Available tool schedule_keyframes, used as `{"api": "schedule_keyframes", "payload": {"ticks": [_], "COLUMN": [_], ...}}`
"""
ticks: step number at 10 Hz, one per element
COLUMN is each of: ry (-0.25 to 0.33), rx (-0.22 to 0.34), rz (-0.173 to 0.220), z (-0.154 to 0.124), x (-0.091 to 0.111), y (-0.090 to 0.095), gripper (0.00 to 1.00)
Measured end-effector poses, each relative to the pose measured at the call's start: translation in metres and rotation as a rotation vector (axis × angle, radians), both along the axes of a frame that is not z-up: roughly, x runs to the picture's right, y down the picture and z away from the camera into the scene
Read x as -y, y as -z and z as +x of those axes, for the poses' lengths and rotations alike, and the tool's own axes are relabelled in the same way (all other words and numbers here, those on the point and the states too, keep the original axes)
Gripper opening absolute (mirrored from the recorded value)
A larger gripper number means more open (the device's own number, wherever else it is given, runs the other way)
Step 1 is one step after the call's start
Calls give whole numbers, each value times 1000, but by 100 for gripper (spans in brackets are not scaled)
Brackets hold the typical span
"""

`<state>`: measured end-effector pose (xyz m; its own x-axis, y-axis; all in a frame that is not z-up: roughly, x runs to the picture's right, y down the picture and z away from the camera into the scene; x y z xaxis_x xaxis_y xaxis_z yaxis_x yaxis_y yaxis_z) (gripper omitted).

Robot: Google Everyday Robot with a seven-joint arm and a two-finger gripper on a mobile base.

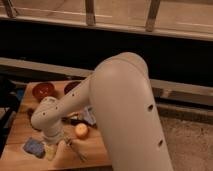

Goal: Place fork in purple bowl

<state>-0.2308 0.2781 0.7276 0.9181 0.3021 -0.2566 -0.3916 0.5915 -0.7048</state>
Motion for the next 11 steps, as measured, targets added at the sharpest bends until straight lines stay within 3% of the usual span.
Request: {"api": "schedule_keyframes", "payload": {"ticks": [4,8,11], "ry": [-15,-53,-64], "rx": [-60,-42,-20], "rz": [33,43,57], "z": [21,27,16], "x": [18,21,22], "y": [-22,-39,-43], "gripper": [80,80,80]}}
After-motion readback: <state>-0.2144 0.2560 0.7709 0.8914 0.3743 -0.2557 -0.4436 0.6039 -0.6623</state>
